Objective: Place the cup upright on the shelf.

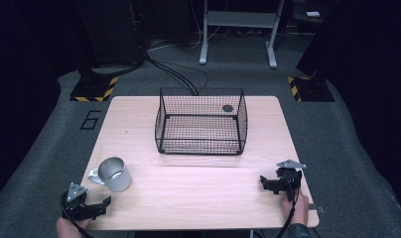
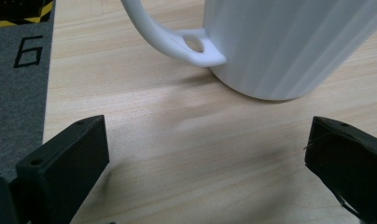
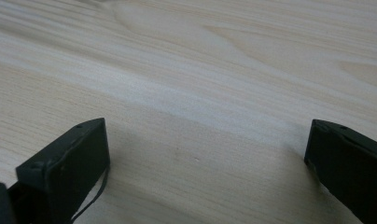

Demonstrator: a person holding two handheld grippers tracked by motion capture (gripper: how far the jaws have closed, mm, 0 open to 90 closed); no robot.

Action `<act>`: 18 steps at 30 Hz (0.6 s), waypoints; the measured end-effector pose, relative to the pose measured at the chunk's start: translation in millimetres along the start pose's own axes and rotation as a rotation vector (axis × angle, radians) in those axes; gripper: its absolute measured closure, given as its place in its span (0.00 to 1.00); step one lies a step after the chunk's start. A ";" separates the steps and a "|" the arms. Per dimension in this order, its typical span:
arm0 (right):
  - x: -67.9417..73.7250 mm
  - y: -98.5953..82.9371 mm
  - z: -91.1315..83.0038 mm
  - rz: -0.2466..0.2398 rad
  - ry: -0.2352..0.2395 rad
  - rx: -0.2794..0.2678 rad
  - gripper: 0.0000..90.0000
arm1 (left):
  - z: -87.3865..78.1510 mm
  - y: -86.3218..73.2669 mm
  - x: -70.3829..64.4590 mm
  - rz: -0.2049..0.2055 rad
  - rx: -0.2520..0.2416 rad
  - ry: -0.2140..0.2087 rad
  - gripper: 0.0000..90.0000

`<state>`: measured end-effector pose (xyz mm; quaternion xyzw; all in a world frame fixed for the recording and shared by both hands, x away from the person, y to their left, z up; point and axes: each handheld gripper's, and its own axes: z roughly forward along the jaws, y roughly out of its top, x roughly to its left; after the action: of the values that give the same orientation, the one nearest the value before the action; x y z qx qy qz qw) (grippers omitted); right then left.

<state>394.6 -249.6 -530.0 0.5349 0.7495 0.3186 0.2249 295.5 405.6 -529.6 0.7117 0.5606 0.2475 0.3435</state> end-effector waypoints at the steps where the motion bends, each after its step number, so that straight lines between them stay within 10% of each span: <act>1: 0.0 0.0 0.1 0.000 0.000 0.000 0.00 | -3.7 1.2 -1.1 0.003 -0.007 -0.002 0.00; 18: 0.6 0.3 0.5 0.004 -0.001 0.001 0.00 | -36.7 30.2 -11.8 0.049 -0.074 -0.023 0.00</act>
<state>394.9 -248.9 -530.1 0.5369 0.7483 0.3184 0.2245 284.5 397.9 -482.5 0.7147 0.5296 0.2681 0.3699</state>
